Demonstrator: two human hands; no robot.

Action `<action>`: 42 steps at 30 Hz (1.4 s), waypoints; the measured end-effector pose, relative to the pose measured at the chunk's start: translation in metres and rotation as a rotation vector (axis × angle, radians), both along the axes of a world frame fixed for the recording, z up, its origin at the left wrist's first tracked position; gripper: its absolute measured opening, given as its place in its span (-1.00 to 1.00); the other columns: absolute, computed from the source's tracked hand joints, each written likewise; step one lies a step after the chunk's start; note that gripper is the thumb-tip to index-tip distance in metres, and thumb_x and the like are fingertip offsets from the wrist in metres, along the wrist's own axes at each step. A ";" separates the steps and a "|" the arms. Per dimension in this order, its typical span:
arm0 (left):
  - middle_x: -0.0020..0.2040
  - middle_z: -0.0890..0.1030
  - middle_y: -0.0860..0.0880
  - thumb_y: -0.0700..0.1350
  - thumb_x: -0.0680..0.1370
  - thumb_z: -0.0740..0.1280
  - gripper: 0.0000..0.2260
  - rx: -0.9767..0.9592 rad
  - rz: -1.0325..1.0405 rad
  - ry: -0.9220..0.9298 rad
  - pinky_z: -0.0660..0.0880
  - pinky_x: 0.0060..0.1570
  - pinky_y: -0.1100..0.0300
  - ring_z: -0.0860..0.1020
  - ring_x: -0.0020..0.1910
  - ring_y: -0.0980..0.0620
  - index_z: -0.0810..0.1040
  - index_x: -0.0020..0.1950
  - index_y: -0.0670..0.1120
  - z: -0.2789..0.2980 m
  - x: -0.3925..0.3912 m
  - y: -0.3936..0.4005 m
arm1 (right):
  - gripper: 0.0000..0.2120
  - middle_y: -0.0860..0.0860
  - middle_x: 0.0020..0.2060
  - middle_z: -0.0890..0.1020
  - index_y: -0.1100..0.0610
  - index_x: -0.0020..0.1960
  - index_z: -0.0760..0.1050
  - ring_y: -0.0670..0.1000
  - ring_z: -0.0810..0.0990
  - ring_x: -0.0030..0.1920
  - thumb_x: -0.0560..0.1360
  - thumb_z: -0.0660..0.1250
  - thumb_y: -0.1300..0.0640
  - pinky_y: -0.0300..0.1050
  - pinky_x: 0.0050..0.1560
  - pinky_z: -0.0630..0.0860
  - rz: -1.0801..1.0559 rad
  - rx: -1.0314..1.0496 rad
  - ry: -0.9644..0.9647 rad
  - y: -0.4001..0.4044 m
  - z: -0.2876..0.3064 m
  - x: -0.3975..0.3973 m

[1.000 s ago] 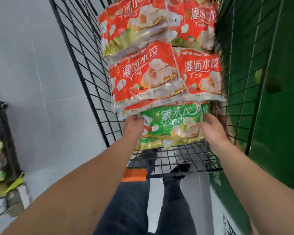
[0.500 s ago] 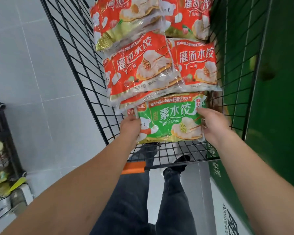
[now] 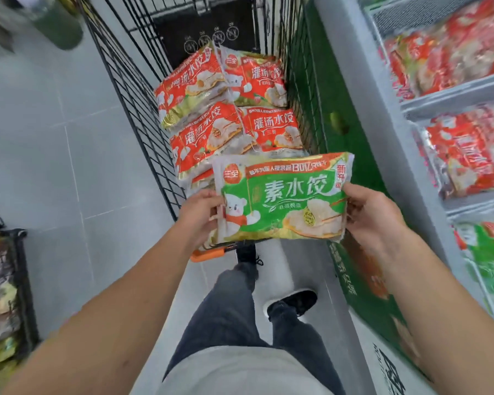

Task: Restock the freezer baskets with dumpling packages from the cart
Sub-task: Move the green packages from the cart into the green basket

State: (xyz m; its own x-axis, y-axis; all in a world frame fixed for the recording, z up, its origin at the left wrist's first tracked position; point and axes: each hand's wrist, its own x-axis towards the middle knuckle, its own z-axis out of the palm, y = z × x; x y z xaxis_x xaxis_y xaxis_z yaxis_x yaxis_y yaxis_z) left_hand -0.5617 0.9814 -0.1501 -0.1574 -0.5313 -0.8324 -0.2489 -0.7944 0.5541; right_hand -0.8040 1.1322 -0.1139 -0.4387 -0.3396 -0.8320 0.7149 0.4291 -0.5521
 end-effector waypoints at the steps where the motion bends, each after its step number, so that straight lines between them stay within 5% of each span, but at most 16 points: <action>1: -0.08 0.70 -0.13 -0.33 0.58 0.28 -0.90 -0.023 -0.025 0.021 0.61 -0.29 0.11 0.70 -0.17 -0.02 0.48 -0.07 -0.15 0.009 -0.005 0.005 | -0.87 0.11 -0.13 0.73 0.23 -0.01 0.63 0.06 0.71 -0.17 0.49 0.33 0.24 -0.04 -0.17 0.60 -0.015 -0.016 0.003 0.014 0.009 -0.004; 6: -0.26 0.69 -0.03 -0.33 0.59 0.27 -0.77 -0.150 -0.190 0.085 0.60 -0.29 0.10 0.67 -0.23 0.01 0.46 -0.24 -0.12 0.054 -0.042 0.051 | -0.91 0.07 -0.24 0.68 0.21 -0.03 0.57 0.01 0.65 -0.28 0.53 0.28 0.26 -0.19 -0.37 0.56 -0.171 -0.069 0.063 0.092 0.048 -0.029; 11: -0.20 0.65 -0.11 -0.34 0.58 0.26 -0.77 -0.243 -0.354 0.129 0.61 -0.22 0.07 0.62 -0.23 -0.03 0.47 -0.24 -0.12 0.079 -0.106 0.108 | -0.88 0.00 -0.30 0.69 0.21 -0.05 0.56 -0.03 0.64 -0.23 0.53 0.25 0.32 -0.09 -0.22 0.58 -0.351 -0.085 0.220 0.177 0.076 -0.053; 16: -0.22 0.66 -0.14 -0.32 0.56 0.27 -0.84 -0.296 -0.610 0.131 0.58 -0.33 0.16 0.64 -0.29 -0.01 0.49 -0.20 -0.15 0.099 -0.181 0.169 | -0.86 0.09 -0.07 0.71 0.25 0.04 0.58 0.09 0.66 0.01 0.59 0.24 0.29 0.10 0.10 0.59 -0.496 -0.036 0.310 0.272 0.084 -0.072; 20: -0.12 0.66 -0.32 -0.21 0.36 0.37 -0.86 -0.410 -0.771 0.051 0.60 -0.12 -0.08 0.66 -0.09 -0.29 0.57 -0.16 -0.27 0.098 -0.235 0.207 | -0.88 0.03 -0.26 0.72 0.21 -0.07 0.58 0.08 0.68 -0.14 0.57 0.27 0.31 0.05 -0.06 0.60 -0.639 0.031 0.307 0.329 0.074 -0.075; 22: -0.12 0.66 -0.31 -0.12 0.29 0.36 -0.73 -0.471 -0.879 0.000 0.55 -0.16 -0.06 0.65 -0.06 -0.30 0.56 -0.14 -0.30 0.091 -0.261 0.220 | -0.88 0.12 -0.24 0.71 0.20 -0.14 0.60 0.13 0.63 -0.15 0.54 0.31 0.26 0.10 -0.11 0.55 -0.679 0.079 0.310 0.351 0.062 -0.077; 25: -0.29 0.63 -0.21 -0.16 0.36 0.35 -0.89 -0.509 -1.003 0.004 0.47 -0.26 -0.07 0.61 -0.18 -0.23 0.58 -0.26 -0.21 0.093 -0.299 0.246 | -0.85 0.38 -0.13 0.64 0.30 -0.18 0.60 0.12 0.51 -0.23 0.41 0.38 0.19 0.35 -0.21 0.54 -0.760 0.160 0.281 0.376 0.043 -0.088; 27: -0.49 0.53 -0.06 -0.26 0.46 0.33 -0.78 -0.493 -1.033 -0.004 0.38 -0.40 0.18 0.53 -0.35 -0.09 0.45 -0.39 -0.14 0.092 -0.328 0.260 | -0.68 0.38 -0.03 0.61 0.41 -0.09 0.55 0.10 0.52 -0.23 0.34 0.40 0.15 0.19 -0.14 0.56 -0.821 0.183 0.278 0.385 0.034 -0.103; 29: -0.51 0.55 -0.11 -0.31 0.49 0.31 -0.72 -0.450 -1.045 0.010 0.32 -0.51 0.30 0.51 -0.43 -0.01 0.41 -0.40 -0.12 0.085 -0.358 0.266 | -0.76 0.37 -0.03 0.61 0.35 -0.13 0.60 0.10 0.51 -0.25 0.33 0.39 0.16 0.04 -0.19 0.45 -0.867 0.194 0.298 0.388 0.033 -0.120; 31: -0.34 0.62 -0.20 -0.25 0.43 0.35 -0.82 -0.425 -1.096 0.010 0.41 -0.38 0.21 0.56 -0.30 -0.04 0.47 -0.37 -0.12 0.078 -0.391 0.268 | -0.93 0.37 -0.14 0.65 0.21 -0.19 0.60 0.08 0.48 -0.27 0.37 0.38 0.21 -0.04 -0.28 0.41 -0.900 0.239 0.306 0.386 0.037 -0.141; 33: -0.33 0.61 -0.10 -0.25 0.44 0.35 -0.88 -0.358 -1.119 -0.002 0.50 -0.31 0.16 0.59 -0.24 -0.08 0.49 -0.29 -0.11 0.066 -0.428 0.268 | -0.84 0.20 -0.28 0.66 0.17 -0.33 0.55 0.06 0.50 -0.30 0.43 0.35 0.24 -0.10 -0.37 0.37 -0.910 0.309 0.323 0.387 0.024 -0.168; 38: -0.48 0.55 -0.03 -0.30 0.51 0.30 -0.85 -0.269 -1.244 -0.093 0.49 -0.34 0.10 0.54 -0.41 0.00 0.46 -0.26 -0.18 0.027 -0.509 0.272 | -0.80 0.00 -0.33 0.69 0.07 -0.34 0.64 0.09 0.66 -0.21 0.42 0.32 0.11 0.02 -0.13 0.63 -0.871 0.528 0.339 0.385 -0.010 -0.226; 40: -0.53 0.48 -0.03 -0.31 0.54 0.29 -0.76 -0.284 -1.278 -0.140 0.40 -0.40 0.13 0.45 -0.50 0.02 0.41 -0.32 -0.16 0.012 -0.531 0.276 | -0.74 0.04 -0.37 0.61 0.14 -0.35 0.56 0.09 0.59 -0.27 0.51 0.28 0.17 -0.21 -0.28 0.54 -0.838 0.595 0.325 0.379 -0.009 -0.244; 42: -0.48 0.51 -0.03 -0.29 0.56 0.30 -0.77 -0.250 -1.293 -0.177 0.39 -0.51 0.19 0.46 -0.49 0.02 0.43 -0.29 -0.13 0.000 -0.547 0.280 | -0.75 0.06 -0.38 0.55 0.15 -0.28 0.55 0.08 0.52 -0.32 0.54 0.22 0.21 -0.22 -0.41 0.39 -0.797 0.665 0.335 0.378 -0.015 -0.261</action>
